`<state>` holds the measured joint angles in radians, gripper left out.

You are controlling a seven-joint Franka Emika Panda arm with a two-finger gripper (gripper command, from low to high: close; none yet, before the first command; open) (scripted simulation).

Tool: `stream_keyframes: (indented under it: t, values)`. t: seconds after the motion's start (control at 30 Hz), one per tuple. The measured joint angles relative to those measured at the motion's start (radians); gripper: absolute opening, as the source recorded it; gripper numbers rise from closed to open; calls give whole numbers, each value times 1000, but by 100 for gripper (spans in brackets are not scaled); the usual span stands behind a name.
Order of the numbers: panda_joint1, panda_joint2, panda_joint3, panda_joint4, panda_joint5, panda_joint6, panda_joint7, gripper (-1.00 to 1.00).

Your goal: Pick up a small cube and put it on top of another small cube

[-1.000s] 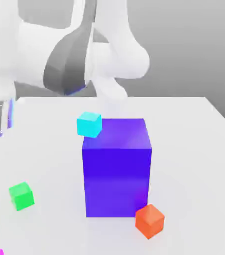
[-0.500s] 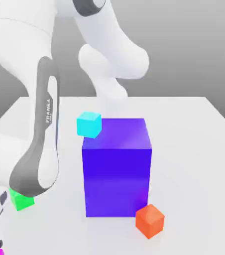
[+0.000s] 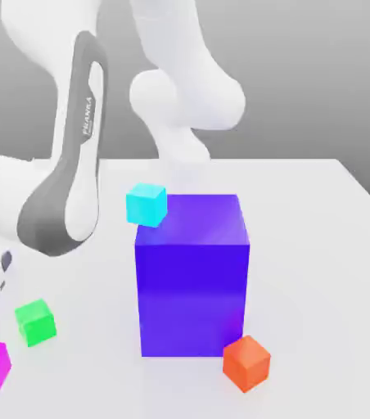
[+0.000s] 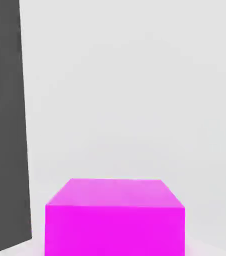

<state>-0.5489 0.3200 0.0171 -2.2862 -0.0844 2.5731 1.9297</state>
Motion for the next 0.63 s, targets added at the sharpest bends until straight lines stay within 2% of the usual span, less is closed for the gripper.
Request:
stream_keyframes:
  t: [0.17, 0.33, 0.4, 0.53, 0.57, 0.63]
  values:
    - [-45, -151, -20, -176, 7, 30, -89, -100]
    - [-102, -314, -43, -356, 67, 71, -211, -100]
    - [-140, -293, -32, -380, 80, 120, -233, -100]
    - [-130, -165, -18, -382, 84, 252, -239, -100]
    - [-130, -146, -17, -381, 84, 270, -239, 100]
    - [-130, -146, -17, -381, 84, 270, -239, 100]
